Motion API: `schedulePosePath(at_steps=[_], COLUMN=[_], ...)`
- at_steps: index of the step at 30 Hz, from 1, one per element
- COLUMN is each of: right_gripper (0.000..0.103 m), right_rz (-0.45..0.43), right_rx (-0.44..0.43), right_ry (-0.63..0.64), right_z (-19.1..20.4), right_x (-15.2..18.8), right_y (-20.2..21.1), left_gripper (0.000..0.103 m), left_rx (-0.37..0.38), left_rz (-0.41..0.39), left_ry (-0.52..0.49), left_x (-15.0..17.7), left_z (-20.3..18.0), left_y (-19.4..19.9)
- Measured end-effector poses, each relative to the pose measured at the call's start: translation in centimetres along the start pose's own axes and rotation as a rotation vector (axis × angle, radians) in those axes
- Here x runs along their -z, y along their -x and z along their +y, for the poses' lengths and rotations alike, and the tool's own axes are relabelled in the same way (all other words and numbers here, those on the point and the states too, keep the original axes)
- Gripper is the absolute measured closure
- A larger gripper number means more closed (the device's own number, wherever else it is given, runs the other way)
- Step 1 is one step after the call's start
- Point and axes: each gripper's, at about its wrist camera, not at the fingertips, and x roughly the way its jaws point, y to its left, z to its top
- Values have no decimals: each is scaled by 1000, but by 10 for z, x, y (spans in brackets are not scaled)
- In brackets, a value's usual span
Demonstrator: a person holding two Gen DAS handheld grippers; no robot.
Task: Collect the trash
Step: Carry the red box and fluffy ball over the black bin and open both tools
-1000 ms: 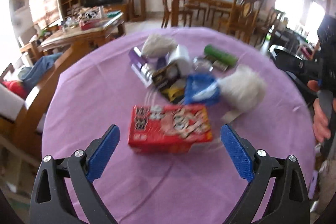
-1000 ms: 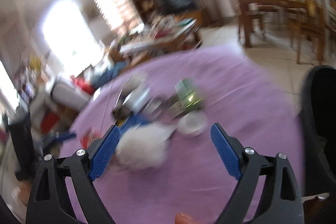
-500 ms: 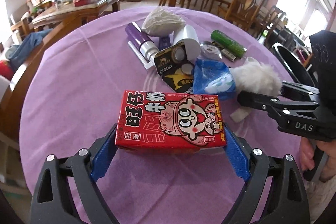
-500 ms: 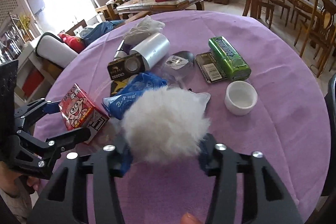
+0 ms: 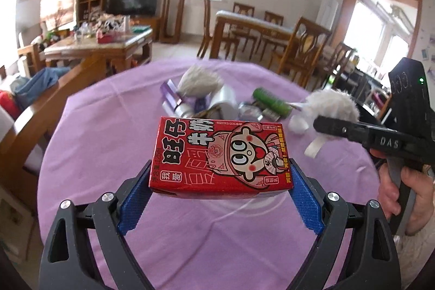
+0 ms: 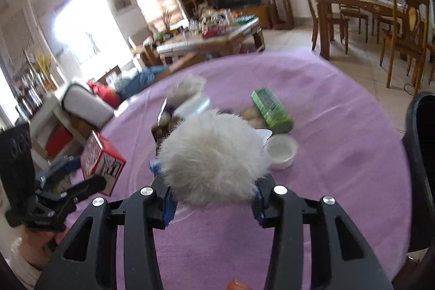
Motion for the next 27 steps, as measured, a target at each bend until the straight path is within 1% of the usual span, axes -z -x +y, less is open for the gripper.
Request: schedulePosePath(at_steps=[4, 7, 11, 14, 18, 21, 27], right_gripper=[60, 60, 60, 60, 60, 60, 60], right_rz=[-98, -190, -300, -363, -429, -460, -518], right_rx=[4, 18, 36, 52, 82, 99, 185], right_ry=[-29, -59, -107, -136, -189, -232, -311], right_z=[-13, -26, -46, -62, -88, -106, -149], right_x=[-14, -24, -34, -37, -35, -32, -26], right_y=[34, 64, 100, 122, 145, 157, 182], left_gripper=[13, 13, 13, 13, 13, 13, 13], left_rx=[39, 70, 127, 160, 195, 218, 271], left_rz=[-67, -104, -137, -157, -168, -168, -169], left_ry=[-47, -79, -141, -189, -239, -259, -288], left_x=[-19, -35, -55, -65, -74, -77, -87], left_z=[-28, -48, -93, -126, -166, -191, -240], left_y=[8, 9, 5, 0, -12, -23, -52])
